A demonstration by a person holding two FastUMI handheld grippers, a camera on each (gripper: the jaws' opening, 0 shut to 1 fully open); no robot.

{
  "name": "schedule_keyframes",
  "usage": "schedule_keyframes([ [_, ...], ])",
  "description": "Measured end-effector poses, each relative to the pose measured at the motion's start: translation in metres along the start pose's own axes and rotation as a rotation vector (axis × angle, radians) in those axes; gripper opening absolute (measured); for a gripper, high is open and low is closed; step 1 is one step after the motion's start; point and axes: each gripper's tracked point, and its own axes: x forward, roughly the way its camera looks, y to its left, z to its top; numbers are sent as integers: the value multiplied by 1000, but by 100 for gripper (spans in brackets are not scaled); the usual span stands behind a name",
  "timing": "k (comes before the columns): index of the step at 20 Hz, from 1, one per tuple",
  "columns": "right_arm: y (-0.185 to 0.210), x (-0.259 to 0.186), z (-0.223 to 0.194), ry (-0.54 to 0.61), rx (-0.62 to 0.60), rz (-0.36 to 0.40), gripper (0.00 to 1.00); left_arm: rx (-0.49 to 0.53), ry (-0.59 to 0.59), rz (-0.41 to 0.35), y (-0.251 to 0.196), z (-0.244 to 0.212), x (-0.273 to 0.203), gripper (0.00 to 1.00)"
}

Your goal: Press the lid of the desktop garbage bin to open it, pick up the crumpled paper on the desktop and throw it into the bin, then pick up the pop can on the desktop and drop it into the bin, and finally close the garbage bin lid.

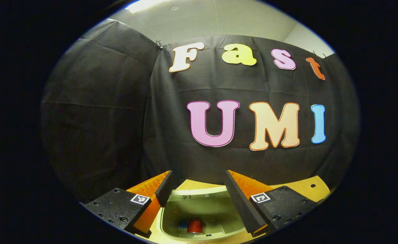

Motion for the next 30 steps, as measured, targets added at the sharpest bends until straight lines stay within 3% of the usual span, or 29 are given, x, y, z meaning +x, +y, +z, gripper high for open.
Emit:
schedule_keyframes([
  [11,4,3,-10,25,-21,17,99,-58,168,-30,-13,-83,-20,92],
  [19,15,5,-11,16,-31,30,99,-9,237,-65,-19,-124,-28,95],
  [22,15,6,-14,16,-28,25,99,5,239,-64,-19,-129,-29,94],
  [24,16,9,-17,23,-19,22,99,73,207,-61,-22,-129,-31,96],
  [26,17,9,-14,20,7,24,99,42,188,-54,-17,-133,-33,96],
  [30,19,4,4,-18,28,33,99,-3,81,-113,-26,-120,-32,94],
])
